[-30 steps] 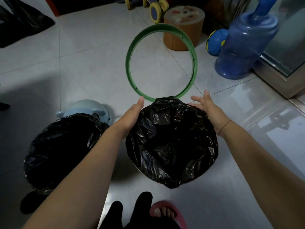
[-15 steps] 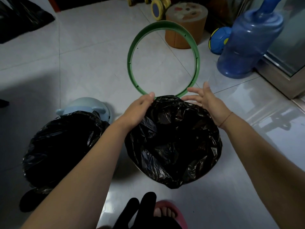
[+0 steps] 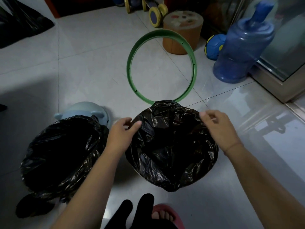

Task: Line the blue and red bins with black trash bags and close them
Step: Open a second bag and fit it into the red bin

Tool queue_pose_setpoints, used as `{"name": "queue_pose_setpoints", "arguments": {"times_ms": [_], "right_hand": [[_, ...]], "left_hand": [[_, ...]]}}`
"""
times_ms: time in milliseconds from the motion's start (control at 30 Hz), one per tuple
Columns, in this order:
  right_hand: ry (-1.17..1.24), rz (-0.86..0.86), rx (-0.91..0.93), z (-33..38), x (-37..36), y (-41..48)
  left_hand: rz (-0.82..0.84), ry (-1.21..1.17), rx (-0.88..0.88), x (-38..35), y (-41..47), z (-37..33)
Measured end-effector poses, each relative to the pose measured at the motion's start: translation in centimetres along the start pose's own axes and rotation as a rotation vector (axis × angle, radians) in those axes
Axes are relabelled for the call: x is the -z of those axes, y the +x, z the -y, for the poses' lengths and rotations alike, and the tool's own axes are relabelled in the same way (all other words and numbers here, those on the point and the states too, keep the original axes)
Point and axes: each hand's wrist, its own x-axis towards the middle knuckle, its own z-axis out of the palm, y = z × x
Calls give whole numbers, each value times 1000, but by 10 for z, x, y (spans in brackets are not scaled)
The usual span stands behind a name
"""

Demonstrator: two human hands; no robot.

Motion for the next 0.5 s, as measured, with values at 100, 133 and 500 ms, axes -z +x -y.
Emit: {"name": "queue_pose_setpoints", "arguments": {"times_ms": [100,133,500], "right_hand": [[-42,-13,-72,-8,-14,-20],[-22,-19,-82,-10,-19,-21],[14,41,42,28,-57,51]], "left_hand": [[-66,76,-3,-13,-18,4],[-95,85,-11,-16,-19,4],[-316,257,67,3,6,-6]]}}
